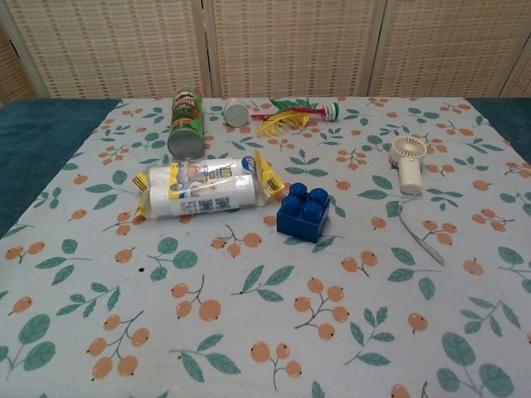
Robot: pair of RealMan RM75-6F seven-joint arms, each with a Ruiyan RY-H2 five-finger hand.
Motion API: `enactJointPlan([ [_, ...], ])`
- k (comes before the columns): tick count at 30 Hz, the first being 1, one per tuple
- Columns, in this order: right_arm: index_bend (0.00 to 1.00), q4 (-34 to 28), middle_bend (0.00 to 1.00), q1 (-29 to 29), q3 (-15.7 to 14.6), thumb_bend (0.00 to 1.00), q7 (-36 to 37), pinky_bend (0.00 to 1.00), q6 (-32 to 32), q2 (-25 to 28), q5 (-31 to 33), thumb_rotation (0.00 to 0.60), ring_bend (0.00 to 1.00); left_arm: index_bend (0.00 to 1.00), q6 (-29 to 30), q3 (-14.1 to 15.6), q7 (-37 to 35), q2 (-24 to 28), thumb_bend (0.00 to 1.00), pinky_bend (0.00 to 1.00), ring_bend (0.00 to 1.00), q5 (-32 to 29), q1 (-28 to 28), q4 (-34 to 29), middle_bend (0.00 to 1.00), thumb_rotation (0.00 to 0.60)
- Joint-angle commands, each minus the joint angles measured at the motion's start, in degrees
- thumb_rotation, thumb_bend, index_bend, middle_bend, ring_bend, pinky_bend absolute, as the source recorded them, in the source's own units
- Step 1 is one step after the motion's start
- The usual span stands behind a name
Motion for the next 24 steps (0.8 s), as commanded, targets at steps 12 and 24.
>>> enactJointPlan([
  [12, 0.00, 0.8, 0.09, 1.7, 2.0, 0.19, 1.7, 0.15, -2.3, -1.9, 1.5, 0.600, 0.00, 0.00, -0.2, -0.1, -0.3, 0.3, 0.27, 0.31, 0.00, 0.1, -0.2, -0.3, 0.00, 0.600],
  [24, 0.06, 2.0, 0.83, 8.7, 6.6, 0.60, -2.2, 0.70, -15.2, -6.0, 8.5, 0.600, 0.63, 0.00, 0.5, 0.4, -1.8, 1.6, 0.28, 0.31, 0.00, -0.1, 0.6, -1.5, 0.00, 0.600],
])
